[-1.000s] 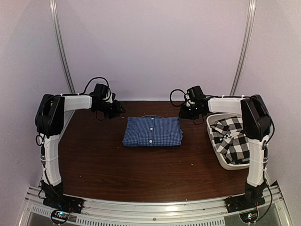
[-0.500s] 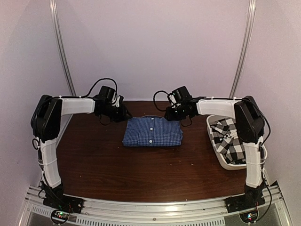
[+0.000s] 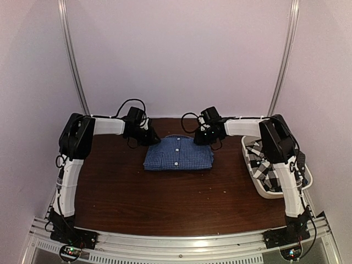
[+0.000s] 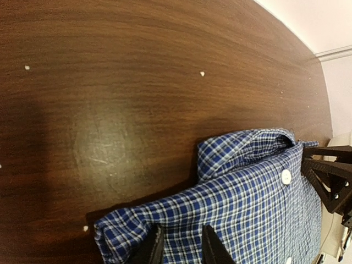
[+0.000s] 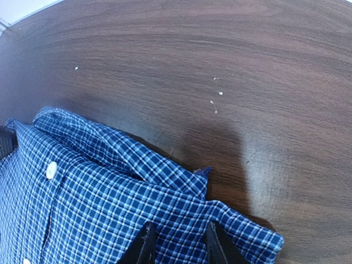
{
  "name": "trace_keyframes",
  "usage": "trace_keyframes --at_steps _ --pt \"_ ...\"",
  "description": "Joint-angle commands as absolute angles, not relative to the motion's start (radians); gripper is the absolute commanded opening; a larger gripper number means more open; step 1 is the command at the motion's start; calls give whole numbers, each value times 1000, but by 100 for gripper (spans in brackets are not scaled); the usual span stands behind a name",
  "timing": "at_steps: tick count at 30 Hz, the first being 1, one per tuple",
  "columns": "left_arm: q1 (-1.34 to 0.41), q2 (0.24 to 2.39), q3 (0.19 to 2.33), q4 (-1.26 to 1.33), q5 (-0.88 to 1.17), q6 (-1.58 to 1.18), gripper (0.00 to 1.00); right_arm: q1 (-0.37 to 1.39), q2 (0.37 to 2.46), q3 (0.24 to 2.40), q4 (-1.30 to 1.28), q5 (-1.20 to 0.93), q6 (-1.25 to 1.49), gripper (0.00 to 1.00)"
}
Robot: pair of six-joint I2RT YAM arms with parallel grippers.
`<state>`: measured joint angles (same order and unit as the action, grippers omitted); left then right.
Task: Fold and stack the long sleeve shirts
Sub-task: Smooth out the square-folded shirt at the center of the board.
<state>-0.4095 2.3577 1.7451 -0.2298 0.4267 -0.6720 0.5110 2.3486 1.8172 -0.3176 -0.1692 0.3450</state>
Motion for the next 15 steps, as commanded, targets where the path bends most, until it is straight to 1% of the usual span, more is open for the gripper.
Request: trace_keyframes --at_steps 1,3,8,15 --pt "-396 2357 1806 -248 408 -666 25 495 2347 1845 -370 -166 342 34" --pt "-391 2338 1812 -271 394 -661 26 494 2324 1841 -386 -151 333 35" --pt "-367 2239 1770 -290 377 -645 31 502 2229 1803 -417 -138 319 40" --pt "-365 2066 1560 -290 435 -635 44 538 2051 1639 -400 -133 317 43"
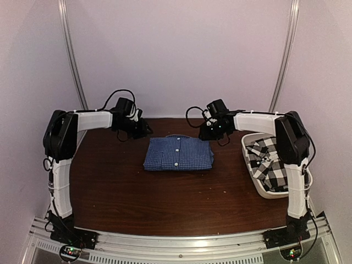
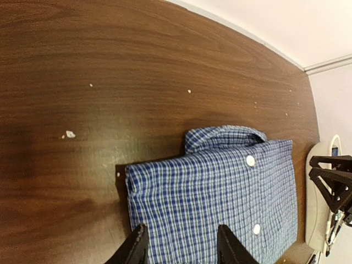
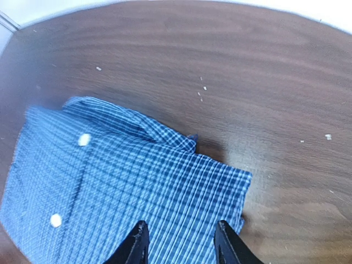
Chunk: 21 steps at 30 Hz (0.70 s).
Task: Fold and stack the long sleeve shirts
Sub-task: Smooth out the square-folded shirt at the center of the board.
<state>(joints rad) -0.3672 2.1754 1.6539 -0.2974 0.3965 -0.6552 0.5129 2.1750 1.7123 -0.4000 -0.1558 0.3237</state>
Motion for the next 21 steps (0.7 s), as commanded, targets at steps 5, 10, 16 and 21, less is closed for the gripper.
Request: trace_keyframes --at_steps 5,10,16,21 --pt "-367 1973 1402 -269 472 -625 52 574 1949 1484 -343 -156 343 43" --pt "-376 1938 1324 -264 489 -600 58 606 1898 1379 -302 -173 364 43" --pt "-396 1957 1284 -265 492 -591 58 624 1874 1299 -275 -169 372 43" --pt "-405 1984 1289 -265 477 -588 59 624 1867 1250 -256 -176 380 42"
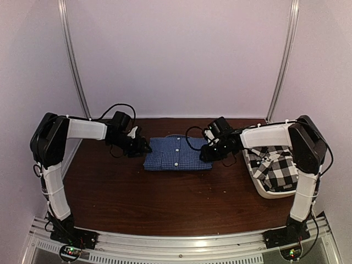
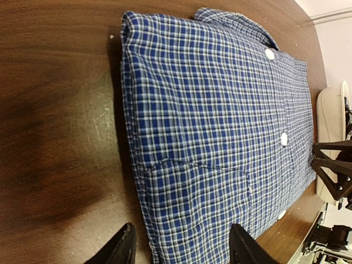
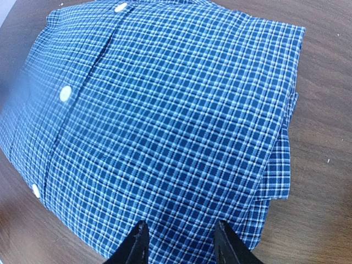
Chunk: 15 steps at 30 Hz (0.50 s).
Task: Fold and stack the long sleeve shirts
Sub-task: Smooth out the square-folded shirt at the center of the board.
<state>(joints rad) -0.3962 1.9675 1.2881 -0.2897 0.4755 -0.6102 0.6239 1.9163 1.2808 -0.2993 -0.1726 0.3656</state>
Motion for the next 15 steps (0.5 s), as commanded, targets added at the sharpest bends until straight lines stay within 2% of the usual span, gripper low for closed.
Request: trace_keyframes --at_steps 1,15 --pt "-407 1993 1295 -264 476 -586 59 624 1868 1242 -253 -177 382 42" --pt "-435 2097 1363 -282 459 -578 56 632 1819 1081 -196 -203 413 41"
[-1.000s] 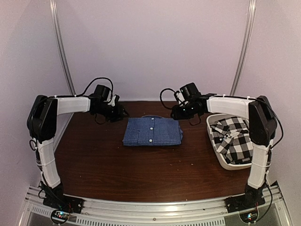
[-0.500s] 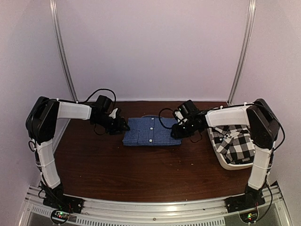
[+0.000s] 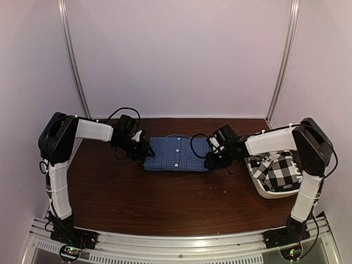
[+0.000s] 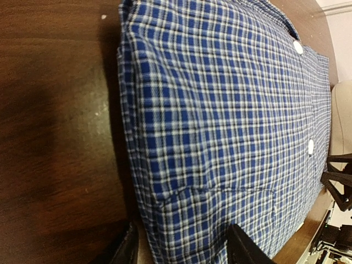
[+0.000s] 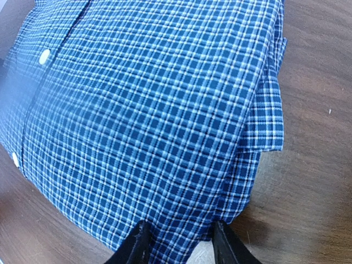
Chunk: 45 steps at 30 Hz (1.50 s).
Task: Fold and stack the long sleeve shirts
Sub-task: Smooth out the square-folded shirt at the center of the board, then pick up the square-folded shirt from the center of the board.
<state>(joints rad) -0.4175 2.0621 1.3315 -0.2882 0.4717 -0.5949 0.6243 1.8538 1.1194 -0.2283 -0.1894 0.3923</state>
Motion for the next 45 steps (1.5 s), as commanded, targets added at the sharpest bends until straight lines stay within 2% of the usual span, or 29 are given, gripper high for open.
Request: trace_keyframes --at_steps 1,9,13,17,20,27,38,45 --pt "-438 2102 1366 -282 457 -580 55 632 1816 1074 -193 -202 413 41" --pt "-445 2130 1377 -291 403 -623 44 635 1805 1036 -175 -201 421 41" --pt "-444 2143 1385 -277 368 -634 48 639 1801 1027 -168 -200 427 41" --pt "-447 2192 1426 -283 399 -624 46 642 1797 1015 -157 -203 432 41" --pt "-448 2214 1438 -283 417 -621 36 643 1796 1012 -162 -194 430 41" --pt "-449 2212 1453 -285 459 -624 0 645 1782 1009 -169 -177 434 40" --pt "-444 1997 1399 -412 421 -568 0 666 1689 1119 -328 -57 406 42" --pt "-416 1864 1335 -524 420 -485 0 718 1800 1305 -347 -45 396 42"
